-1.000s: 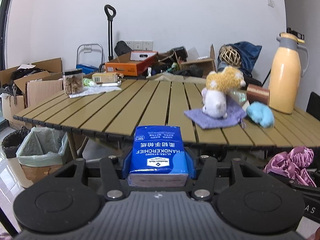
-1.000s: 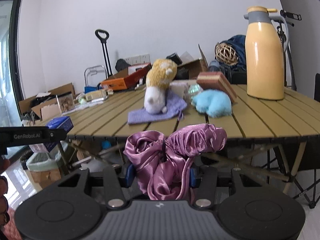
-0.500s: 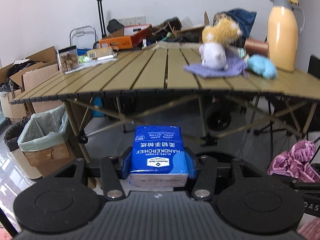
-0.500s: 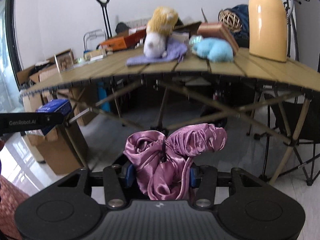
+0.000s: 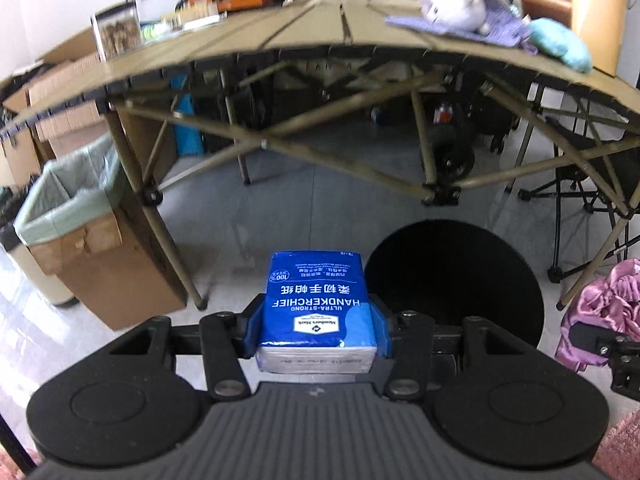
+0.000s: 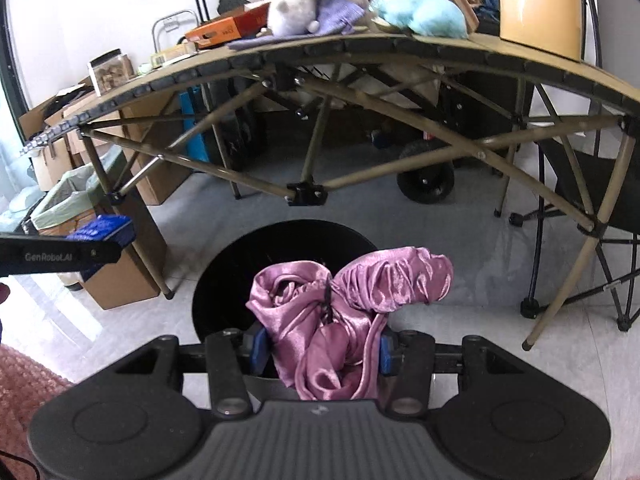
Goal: Organize soft objects
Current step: 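Lift both held items off the table and lower them toward the black bin, then open the left tool over the bin to drop the blue tissue box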
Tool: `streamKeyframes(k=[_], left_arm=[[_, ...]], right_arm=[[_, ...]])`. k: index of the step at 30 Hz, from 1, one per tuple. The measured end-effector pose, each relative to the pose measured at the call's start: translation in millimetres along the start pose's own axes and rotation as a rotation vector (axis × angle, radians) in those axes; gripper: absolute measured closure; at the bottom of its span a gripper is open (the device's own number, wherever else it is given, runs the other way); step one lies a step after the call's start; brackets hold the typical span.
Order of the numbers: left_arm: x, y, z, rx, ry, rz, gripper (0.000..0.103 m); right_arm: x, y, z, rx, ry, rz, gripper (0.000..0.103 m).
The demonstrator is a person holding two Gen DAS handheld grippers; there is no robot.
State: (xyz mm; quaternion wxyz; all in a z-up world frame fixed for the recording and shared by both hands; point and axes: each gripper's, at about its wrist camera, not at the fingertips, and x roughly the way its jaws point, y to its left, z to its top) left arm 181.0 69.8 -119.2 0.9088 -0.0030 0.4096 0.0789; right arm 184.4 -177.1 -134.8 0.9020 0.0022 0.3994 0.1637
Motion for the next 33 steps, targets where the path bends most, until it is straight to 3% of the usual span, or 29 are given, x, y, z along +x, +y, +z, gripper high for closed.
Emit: streamKeyframes(k=[9,33], left_arm=[[25,1,8,-0.032,0.135,-0.02,0.05],[48,-58,42,0.007,0.227,-0.06,0.05]], right_arm=[[14,-14,4,0.046,0.034,-0.036,0.055],[28,-53,-1,0.151,0.07,-0.09,0.055]])
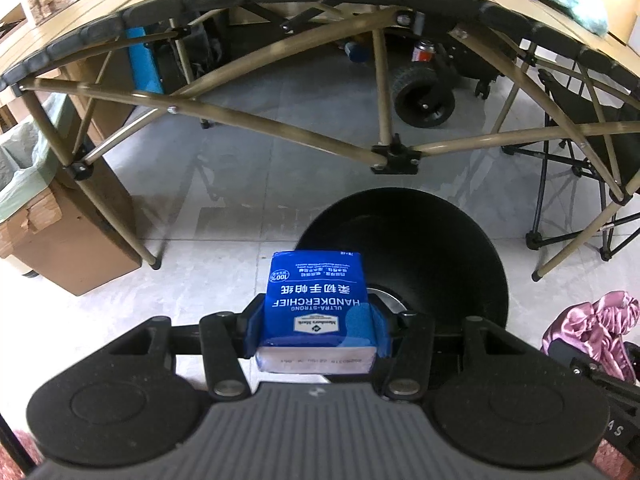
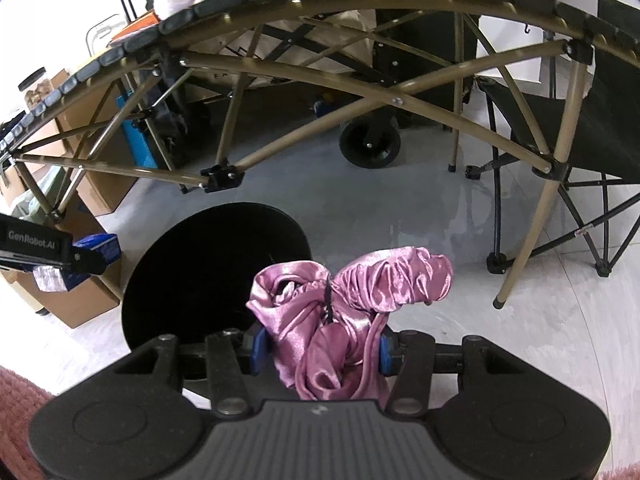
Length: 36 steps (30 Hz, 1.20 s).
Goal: Organize soft objects
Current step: 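Open the left tool over the bin to drop the blue tissue box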
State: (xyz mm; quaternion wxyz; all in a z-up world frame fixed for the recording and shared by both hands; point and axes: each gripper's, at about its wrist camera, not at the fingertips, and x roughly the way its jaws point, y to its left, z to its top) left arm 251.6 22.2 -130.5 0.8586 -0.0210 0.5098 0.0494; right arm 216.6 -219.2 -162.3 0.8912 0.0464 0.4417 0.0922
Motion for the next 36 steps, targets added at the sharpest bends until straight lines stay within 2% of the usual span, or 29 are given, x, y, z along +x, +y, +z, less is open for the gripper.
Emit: streamKeyframes(k=[24,35,36], left_arm=[[34,-68,15,0.041,0.105,-0.027,0.05],[45,-74,15,0.036,0.147,-0.018,0.05],[45,-74,15,0.036,0.149,-0.014,0.047]], right_arm=[[18,-34,-10,0.075,0.057,-0.053,0.055],[21,-38,-11,0.086,0.069,-0.055,0.055],[21,-39,-11,0.087,0.068,-0.055,0.055]])
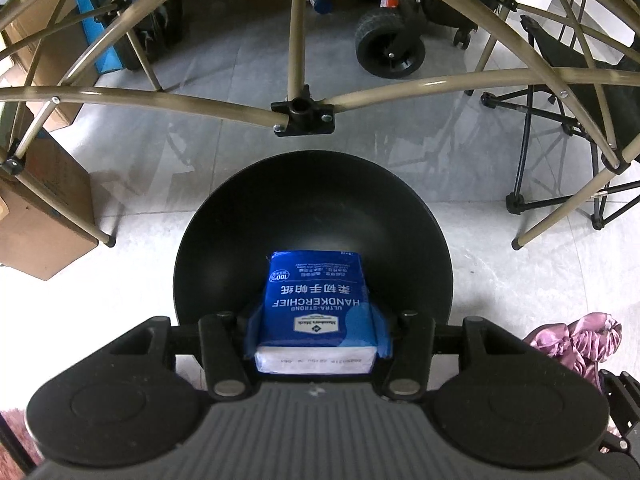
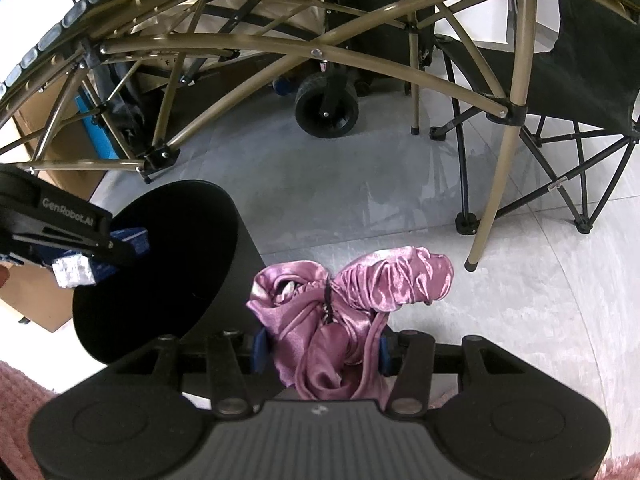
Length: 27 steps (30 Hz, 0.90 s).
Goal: Organize soft objects
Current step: 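Open the left tool over the bin to drop the blue tissue box, then move the right tool over the bin and open it to drop the pink bow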
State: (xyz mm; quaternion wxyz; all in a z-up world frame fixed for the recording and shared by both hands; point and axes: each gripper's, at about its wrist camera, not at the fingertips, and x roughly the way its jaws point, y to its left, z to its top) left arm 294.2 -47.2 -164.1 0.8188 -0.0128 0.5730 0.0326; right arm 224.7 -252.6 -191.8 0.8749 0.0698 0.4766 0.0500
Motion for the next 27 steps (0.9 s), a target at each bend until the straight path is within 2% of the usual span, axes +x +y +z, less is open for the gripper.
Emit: streamKeyframes(k=[3,4,7,27], left_arm=[[1,0,1,-0.006,0.009,0.02,0.015],[1,1,1,-0.01,0.009,0.023,0.008],[0,1,2,-0.014,0.009,0.025,0.001],[0,11,0,-0.031,0.023,0.033,0.001]], right_arm=[[0,1,0,0.001,0.0,0.0,0.055],[0,1,0,0.001,0.0,0.001,0.055],[-1,1,0,0.002,-0.001,0.001,0.055],[-4,6,1,-0.016,-0.009,0.007,0.055]])
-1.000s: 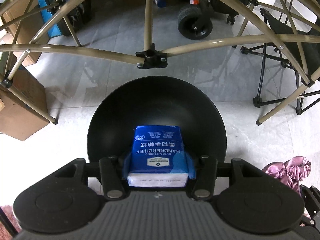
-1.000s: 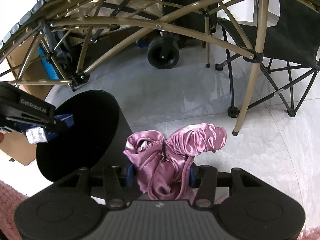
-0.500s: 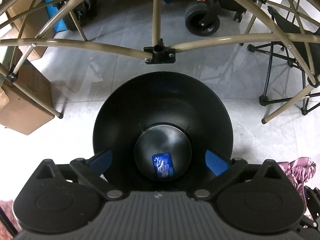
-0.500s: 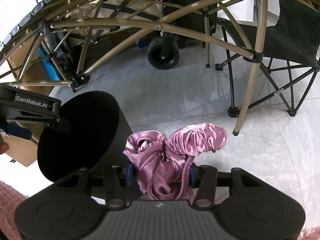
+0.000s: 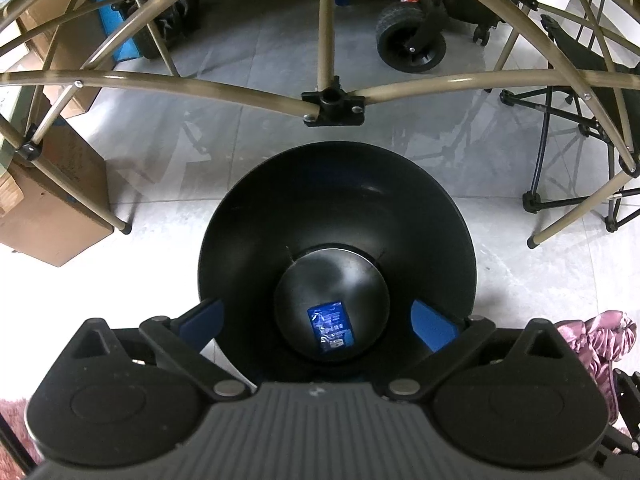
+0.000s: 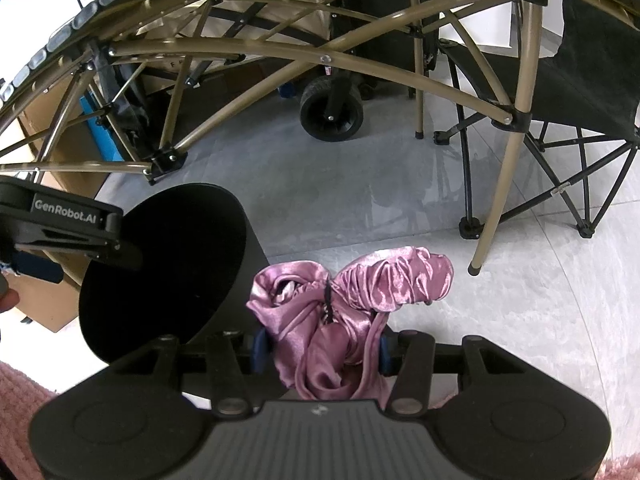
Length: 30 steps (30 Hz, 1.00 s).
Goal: Organize soft objects
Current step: 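Move the right tool over the bin and open it to drop the pink bow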
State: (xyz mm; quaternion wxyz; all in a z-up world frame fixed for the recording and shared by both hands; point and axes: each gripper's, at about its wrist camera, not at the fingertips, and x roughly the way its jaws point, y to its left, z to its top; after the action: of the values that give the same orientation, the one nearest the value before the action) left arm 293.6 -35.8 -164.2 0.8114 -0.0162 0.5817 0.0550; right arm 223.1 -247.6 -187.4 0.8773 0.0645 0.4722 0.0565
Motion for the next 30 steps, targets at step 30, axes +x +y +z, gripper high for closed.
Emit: streamKeyframes(k=[30], left_arm=[[-19,85,-4,-0.13,-0.053,0.01,0.0]], right_arm=[[6,81,24,-0.117,-0.004,0.066,0.055]])
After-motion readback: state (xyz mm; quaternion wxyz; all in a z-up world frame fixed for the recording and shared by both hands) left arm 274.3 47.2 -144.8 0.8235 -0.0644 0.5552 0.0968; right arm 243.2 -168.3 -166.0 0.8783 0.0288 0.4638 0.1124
